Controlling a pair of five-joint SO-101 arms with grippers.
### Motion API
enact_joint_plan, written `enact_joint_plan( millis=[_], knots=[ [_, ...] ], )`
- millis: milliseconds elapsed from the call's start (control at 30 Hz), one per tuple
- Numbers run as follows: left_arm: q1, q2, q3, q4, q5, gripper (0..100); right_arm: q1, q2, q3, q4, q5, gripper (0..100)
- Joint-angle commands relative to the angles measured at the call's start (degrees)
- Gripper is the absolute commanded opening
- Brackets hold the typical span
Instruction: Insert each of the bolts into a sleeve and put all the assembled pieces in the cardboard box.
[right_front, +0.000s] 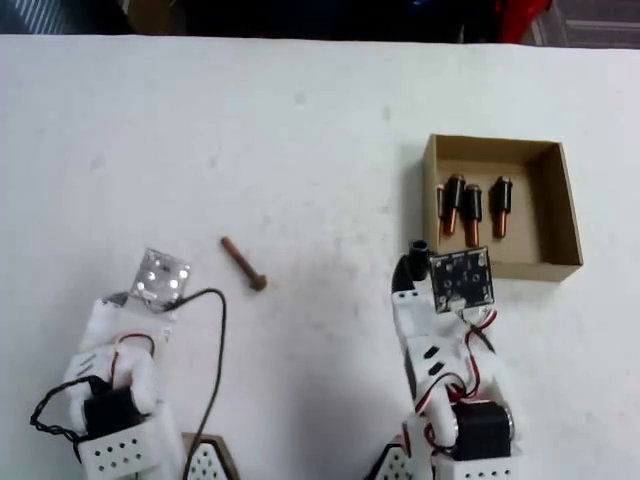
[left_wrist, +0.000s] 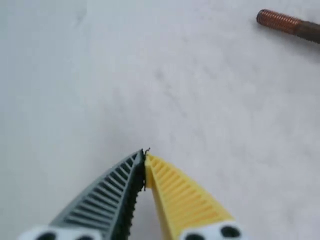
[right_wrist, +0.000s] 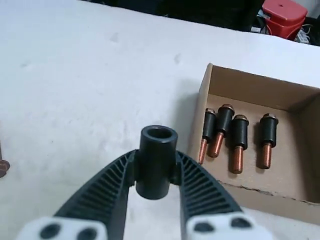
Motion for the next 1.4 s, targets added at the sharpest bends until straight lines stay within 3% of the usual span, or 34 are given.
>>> enact_joint_plan(
  millis=[0, 167, 500, 833, 1067, 1367],
  knots=[
    [0.4, -0.48, -0.44, -1.76, -5.36, 2, 1.8, -0.66, 1.41, -2.95, -0.53, 1.7],
    [1.19, -0.48, -1.76, -3.6, -13.27, 2, 2.51, -0.66, 3.87, -4.26, -0.35, 1.7],
    [5.67, -0.13, -21.27, 8.97, -13.45, 2, 2.51, -0.66, 4.22, -4.0, -0.35, 1.7],
    [9.36, 0.31, -29.1, 14.59, -13.27, 2, 2.51, -0.66, 4.92, -4.18, -0.35, 1.8],
    [9.45, 18.95, -42.2, 17.05, -13.1, 2, 2.51, -0.66, 5.1, -4.26, -0.35, 1.8],
    [9.45, 38.2, -53.8, 18.29, -23.56, 3, 2.59, -0.66, 5.19, -4.26, -0.35, 1.9]
  ],
)
